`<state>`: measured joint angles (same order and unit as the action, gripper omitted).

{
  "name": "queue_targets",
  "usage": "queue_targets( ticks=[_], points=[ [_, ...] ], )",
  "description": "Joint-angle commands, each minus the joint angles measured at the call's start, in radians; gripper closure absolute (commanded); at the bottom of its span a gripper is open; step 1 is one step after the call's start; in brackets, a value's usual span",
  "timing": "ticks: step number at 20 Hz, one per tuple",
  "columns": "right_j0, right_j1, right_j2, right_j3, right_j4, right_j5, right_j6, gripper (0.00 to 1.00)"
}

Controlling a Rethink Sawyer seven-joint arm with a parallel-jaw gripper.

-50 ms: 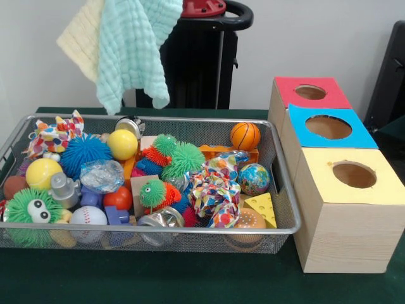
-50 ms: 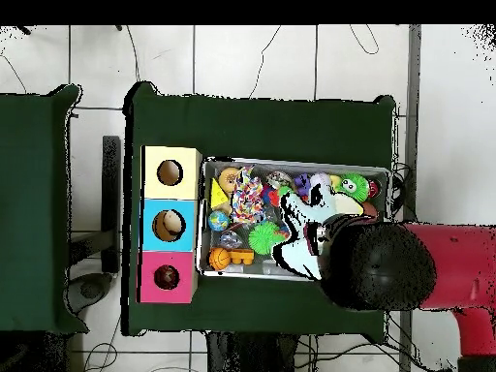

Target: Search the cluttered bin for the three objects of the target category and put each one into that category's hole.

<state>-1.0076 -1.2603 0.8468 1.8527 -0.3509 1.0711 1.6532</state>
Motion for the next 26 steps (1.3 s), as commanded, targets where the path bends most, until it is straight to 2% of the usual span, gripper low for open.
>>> queue_targets(
  ticks=[1, 11, 16, 26],
  points=[
    [-0.005, 0.013, 0.05, 0.075, 0.003, 0.025, -0.252, 1.0],
    [-0.006, 0.028, 0.072, 0.144, 0.101, -0.055, -0.184, 1.0],
    [0.026, 0.05, 0.057, 0.184, 0.09, -0.121, -0.118, 1.0],
    [0.093, 0.109, 0.003, 0.208, 0.03, -0.246, -0.02, 1.0]
  ],
)
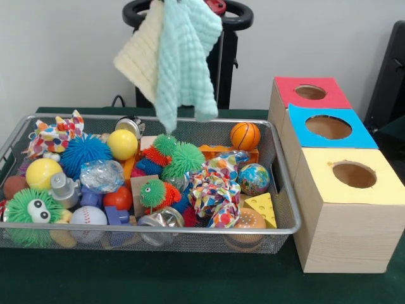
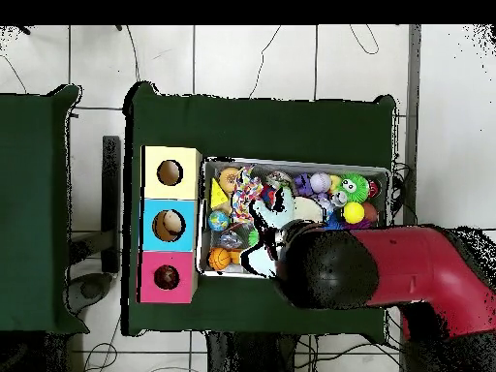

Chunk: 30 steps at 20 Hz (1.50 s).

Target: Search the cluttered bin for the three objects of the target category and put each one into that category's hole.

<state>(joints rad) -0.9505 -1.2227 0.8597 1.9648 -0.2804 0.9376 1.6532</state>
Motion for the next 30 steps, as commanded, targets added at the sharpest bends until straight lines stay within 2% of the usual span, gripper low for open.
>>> queue_targets(
  ticks=[1, 5, 10, 24, 30],
  points=[
    [0.041, 0.079, -0.017, 0.097, -0.048, -0.125, -0.014, 1.0],
    [0.07, 0.105, -0.045, 0.111, -0.078, -0.195, 0.025, 1.0],
    [0.115, 0.143, -0.099, 0.093, -0.135, -0.263, 0.068, 1.0],
    [0.203, 0.273, -0.243, 0.036, -0.28, -0.419, 0.115, 1.0],
    [0.234, 0.311, -0.299, 0.029, -0.311, -0.497, 0.13, 1.0]
  ],
)
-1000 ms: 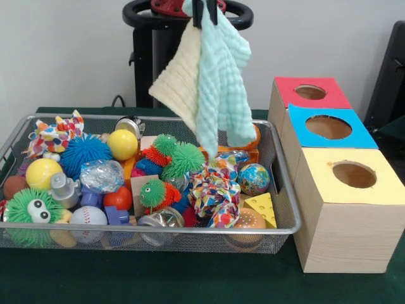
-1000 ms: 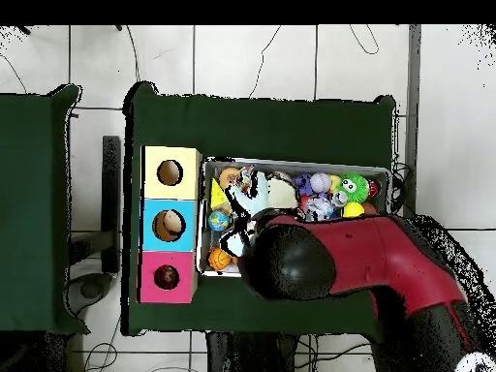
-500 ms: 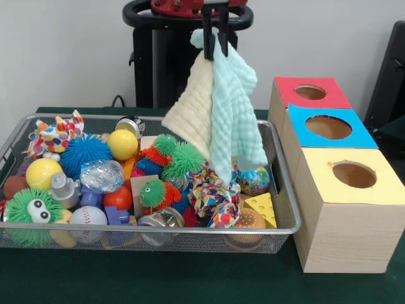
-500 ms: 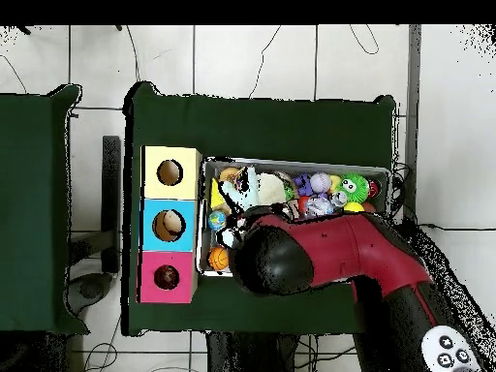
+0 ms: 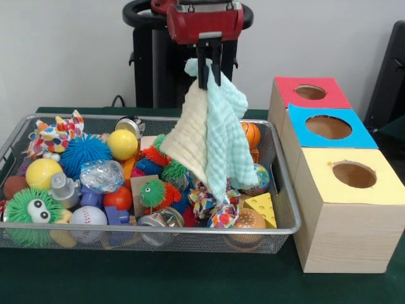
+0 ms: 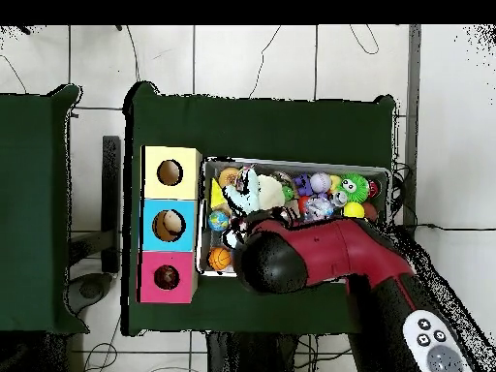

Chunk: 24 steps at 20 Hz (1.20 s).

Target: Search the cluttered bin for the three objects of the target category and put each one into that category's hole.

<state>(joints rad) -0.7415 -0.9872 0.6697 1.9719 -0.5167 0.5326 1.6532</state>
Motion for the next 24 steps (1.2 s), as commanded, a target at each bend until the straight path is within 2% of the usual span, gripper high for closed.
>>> queue_targets(
  ticks=[1, 4, 9, 14, 19, 24],
  points=[
    [0.029, 0.082, -0.114, 0.023, -0.075, -0.103, 0.13, 1.0],
    [0.038, 0.116, -0.12, 0.029, -0.073, -0.182, 0.14, 1.0],
    [0.068, 0.132, -0.155, 0.024, -0.065, -0.225, 0.147, 1.0],
    [0.078, 0.171, -0.159, 0.023, -0.056, -0.308, 0.14, 1.0],
    [0.114, 0.174, -0.196, 0.019, -0.044, -0.327, 0.15, 1.0],
    [0.13, 0.218, -0.232, -0.002, -0.055, -0.373, 0.14, 1.0]
  ],
)
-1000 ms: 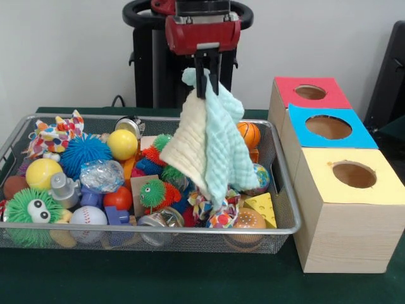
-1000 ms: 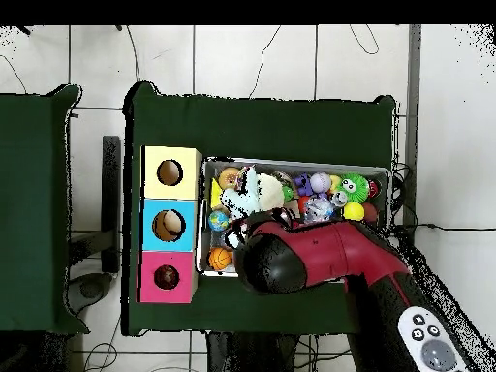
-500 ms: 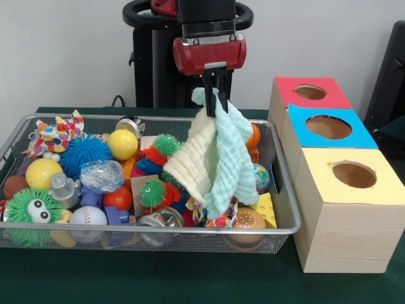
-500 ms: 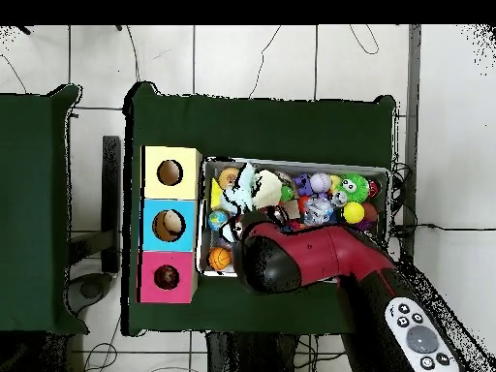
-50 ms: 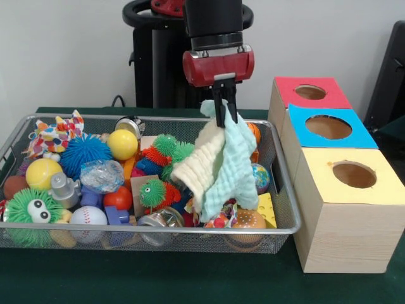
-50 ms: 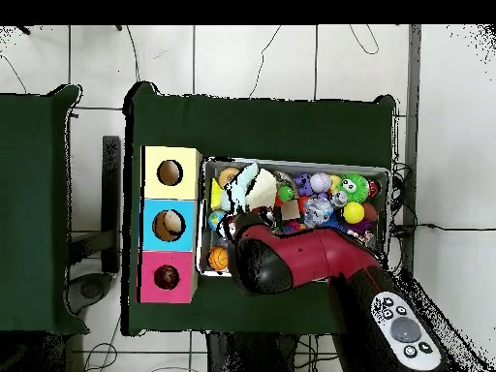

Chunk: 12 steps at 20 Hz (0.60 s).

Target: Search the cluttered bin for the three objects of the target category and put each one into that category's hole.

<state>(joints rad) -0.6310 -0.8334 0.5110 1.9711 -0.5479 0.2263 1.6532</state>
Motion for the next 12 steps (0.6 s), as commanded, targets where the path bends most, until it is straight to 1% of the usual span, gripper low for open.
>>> queue_targets(
  ticks=[1, 4, 6, 12],
  points=[
    [0.02, 0.071, -0.078, -0.006, -0.027, -0.076, 0.137, 1.0],
    [0.036, 0.123, -0.117, -0.043, -0.052, -0.126, 0.132, 1.0],
    [0.035, 0.15, -0.13, -0.054, -0.057, -0.15, 0.124, 1.0],
    [0.041, 0.162, -0.147, -0.055, -0.046, -0.17, 0.108, 1.0]
  ],
)
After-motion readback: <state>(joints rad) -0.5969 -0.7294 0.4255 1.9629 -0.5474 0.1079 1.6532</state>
